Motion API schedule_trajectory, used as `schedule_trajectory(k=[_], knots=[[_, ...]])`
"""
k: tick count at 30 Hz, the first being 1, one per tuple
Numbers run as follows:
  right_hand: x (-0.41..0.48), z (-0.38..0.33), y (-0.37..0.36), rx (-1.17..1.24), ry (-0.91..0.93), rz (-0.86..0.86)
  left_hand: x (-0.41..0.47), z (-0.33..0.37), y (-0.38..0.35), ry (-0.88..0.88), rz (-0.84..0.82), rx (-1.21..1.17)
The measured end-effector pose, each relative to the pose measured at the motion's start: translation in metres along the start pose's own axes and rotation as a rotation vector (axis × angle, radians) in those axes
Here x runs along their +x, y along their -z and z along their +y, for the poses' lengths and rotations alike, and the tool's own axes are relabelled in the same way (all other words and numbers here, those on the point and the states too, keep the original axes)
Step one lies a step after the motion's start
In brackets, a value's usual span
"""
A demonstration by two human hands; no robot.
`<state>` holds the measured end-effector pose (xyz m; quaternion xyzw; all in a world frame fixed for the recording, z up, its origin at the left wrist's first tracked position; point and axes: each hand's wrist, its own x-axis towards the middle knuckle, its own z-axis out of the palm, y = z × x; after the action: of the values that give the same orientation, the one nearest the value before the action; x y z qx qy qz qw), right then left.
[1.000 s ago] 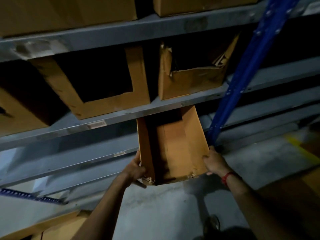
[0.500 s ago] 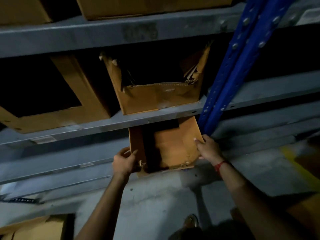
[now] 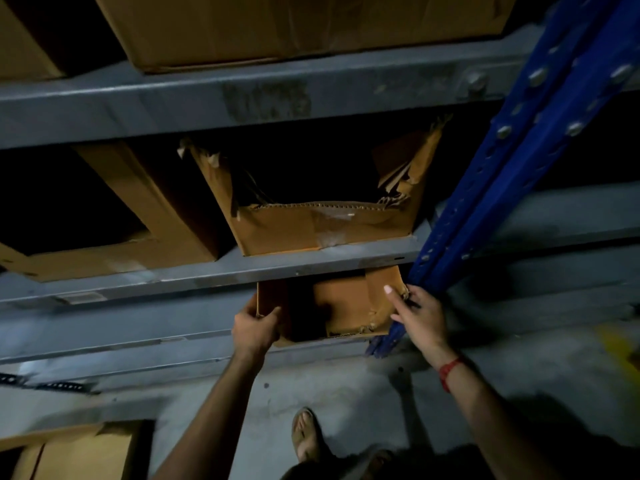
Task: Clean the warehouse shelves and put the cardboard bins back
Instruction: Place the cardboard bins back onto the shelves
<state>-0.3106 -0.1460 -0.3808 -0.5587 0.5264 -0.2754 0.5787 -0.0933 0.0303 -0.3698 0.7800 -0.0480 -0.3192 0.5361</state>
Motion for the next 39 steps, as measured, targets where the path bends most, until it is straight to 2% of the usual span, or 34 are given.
schedule_trajectory(k=[5,9,13,16,23,31,35,39], knots=[[0.014,-0.006,-0.009,-0.091,0.061,-0.047,0.017,0.012,-0.013,0.009,0.094,-0.046],[0.023,-0.010,-0.017,-0.063,0.082,-0.126,0.016,0.009,-0.020,-0.215,0.100,-0.041],[0.042,-0.007,-0.027,-0.251,0.065,-0.028,0.027,0.000,-0.023,-0.251,0.050,0.048],[0.047,-0.009,-0.033,-0.392,0.122,0.045,0.043,0.003,-0.021,-0.243,0.053,0.122],[0.052,-0.009,-0.037,-0.544,0.133,0.124,0.043,0.017,-0.016,-0.256,0.010,0.190],[0.042,-0.006,-0.034,-0.496,0.183,0.195,0.037,0.002,-0.013,-0.375,-0.032,0.257],[0.039,-0.007,-0.031,-0.493,0.227,0.169,0.032,0.003,-0.013,-0.320,-0.062,0.212],[0.038,0.001,-0.026,-0.374,0.316,0.151,0.037,-0.006,-0.008,-0.270,-0.059,0.243]])
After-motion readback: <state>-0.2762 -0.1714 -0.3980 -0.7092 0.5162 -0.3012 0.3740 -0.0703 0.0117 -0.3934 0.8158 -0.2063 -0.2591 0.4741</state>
